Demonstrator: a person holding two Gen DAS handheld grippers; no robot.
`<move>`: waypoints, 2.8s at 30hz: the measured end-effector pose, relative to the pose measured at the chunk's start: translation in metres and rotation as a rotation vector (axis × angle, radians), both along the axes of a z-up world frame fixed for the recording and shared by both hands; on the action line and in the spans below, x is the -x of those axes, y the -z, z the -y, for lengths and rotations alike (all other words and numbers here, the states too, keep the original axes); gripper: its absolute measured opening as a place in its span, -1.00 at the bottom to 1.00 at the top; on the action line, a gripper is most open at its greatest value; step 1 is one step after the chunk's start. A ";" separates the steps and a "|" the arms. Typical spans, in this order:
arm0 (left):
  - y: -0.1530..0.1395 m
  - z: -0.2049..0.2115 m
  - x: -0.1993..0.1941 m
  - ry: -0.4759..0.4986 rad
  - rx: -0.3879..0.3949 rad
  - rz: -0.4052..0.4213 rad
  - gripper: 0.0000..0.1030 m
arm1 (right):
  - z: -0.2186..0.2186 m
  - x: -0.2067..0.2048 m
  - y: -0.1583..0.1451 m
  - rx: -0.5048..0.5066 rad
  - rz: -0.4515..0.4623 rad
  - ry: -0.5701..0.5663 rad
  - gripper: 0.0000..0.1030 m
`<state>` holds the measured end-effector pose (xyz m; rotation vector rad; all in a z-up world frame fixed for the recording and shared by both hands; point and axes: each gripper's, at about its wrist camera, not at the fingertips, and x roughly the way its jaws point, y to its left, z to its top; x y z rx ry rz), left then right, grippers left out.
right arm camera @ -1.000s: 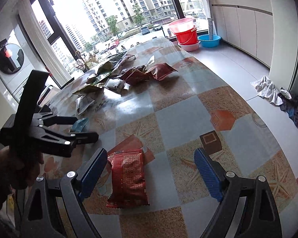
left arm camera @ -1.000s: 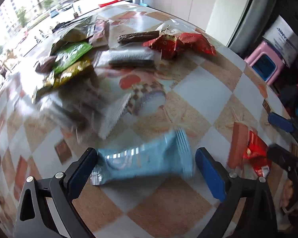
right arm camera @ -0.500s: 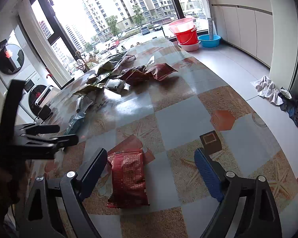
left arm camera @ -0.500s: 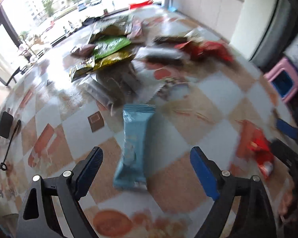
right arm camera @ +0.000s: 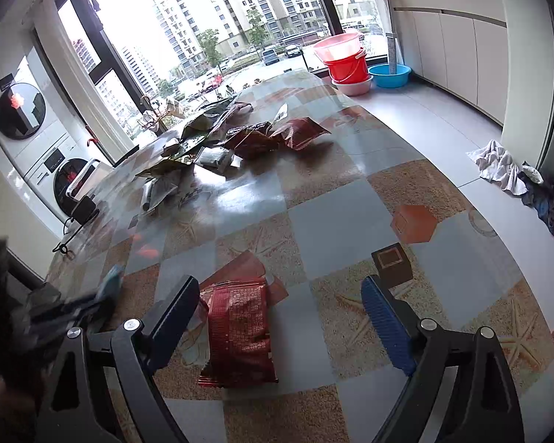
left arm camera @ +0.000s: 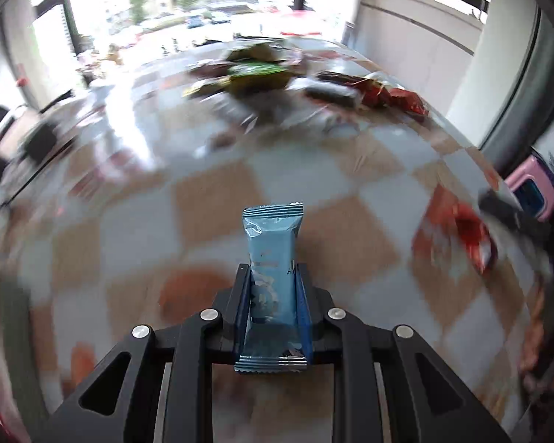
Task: Organize snacks
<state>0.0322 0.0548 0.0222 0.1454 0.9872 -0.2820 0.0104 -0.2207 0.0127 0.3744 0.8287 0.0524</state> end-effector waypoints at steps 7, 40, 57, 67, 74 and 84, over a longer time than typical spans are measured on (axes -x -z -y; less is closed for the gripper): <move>0.006 -0.055 0.068 -0.128 0.010 0.073 -0.49 | -0.061 -0.015 0.000 0.230 -0.040 -0.261 -0.08; 0.010 -0.083 0.060 -0.186 0.127 0.066 -0.49 | -0.190 0.040 0.001 0.448 -0.025 -0.450 0.56; 0.015 -0.061 0.056 -0.117 0.052 0.035 0.82 | -0.165 0.031 0.007 0.361 -0.138 -0.371 0.98; 0.016 -0.062 0.055 -0.123 0.043 0.036 0.82 | -0.160 0.035 0.008 0.361 -0.112 -0.384 0.98; 0.021 -0.068 0.052 -0.177 0.024 0.016 1.00 | -0.159 0.036 0.008 0.361 -0.108 -0.380 0.98; 0.022 -0.068 0.052 -0.180 0.020 0.015 1.00 | -0.158 0.036 0.008 0.365 -0.113 -0.366 0.98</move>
